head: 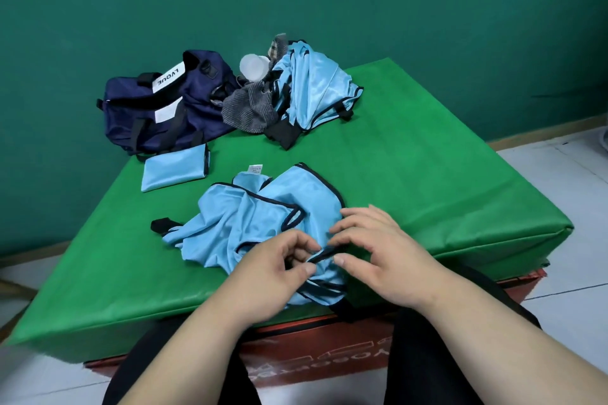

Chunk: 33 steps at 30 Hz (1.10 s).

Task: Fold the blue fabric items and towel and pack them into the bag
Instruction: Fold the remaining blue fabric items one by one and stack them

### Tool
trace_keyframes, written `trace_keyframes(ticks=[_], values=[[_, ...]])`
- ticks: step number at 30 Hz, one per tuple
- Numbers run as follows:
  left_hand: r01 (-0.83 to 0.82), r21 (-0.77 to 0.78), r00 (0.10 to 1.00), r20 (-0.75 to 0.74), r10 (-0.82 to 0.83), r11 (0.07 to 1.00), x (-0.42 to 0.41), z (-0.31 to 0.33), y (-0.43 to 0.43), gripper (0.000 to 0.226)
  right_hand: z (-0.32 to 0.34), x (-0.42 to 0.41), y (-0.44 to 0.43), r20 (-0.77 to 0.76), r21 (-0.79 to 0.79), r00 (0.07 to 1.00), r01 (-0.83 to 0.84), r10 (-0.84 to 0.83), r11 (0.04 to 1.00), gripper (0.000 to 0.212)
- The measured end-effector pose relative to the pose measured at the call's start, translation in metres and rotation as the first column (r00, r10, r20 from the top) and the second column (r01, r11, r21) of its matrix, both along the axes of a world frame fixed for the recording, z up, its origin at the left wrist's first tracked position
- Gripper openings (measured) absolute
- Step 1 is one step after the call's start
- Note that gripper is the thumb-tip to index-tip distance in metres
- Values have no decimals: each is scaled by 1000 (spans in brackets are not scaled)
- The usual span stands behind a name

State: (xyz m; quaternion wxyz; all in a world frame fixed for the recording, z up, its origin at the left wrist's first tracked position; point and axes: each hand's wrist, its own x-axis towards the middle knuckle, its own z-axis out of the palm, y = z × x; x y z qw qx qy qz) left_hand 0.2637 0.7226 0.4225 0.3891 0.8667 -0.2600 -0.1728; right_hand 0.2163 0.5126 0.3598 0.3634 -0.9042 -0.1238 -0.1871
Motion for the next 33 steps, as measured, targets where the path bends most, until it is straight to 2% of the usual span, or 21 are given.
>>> trace_keyframes(ticks=[6,9,17,22,27,33], values=[[-36,-74,999,27,38,997,-1,-13,18,25,1,1,15,39,-89,999,7,-3,996,17],[-72,-162,996,33,78,984,0,-17,24,31,1,1,20,51,-122,999,22,-16,992,17],[-106,-298,993,-75,87,949,12,-28,34,39,2,7,34,149,-113,989,34,-17,993,17],[-106,-324,991,-112,73,940,19,-35,36,40,0,9,39,143,-97,990,14,0,995,18],[-94,-314,995,-53,81,945,20,-32,34,9,-1,12,39,171,-80,985,42,-28,996,18],[-49,-252,986,141,87,966,21,-30,34,14,-2,15,41,199,-51,978,67,-56,996,14]])
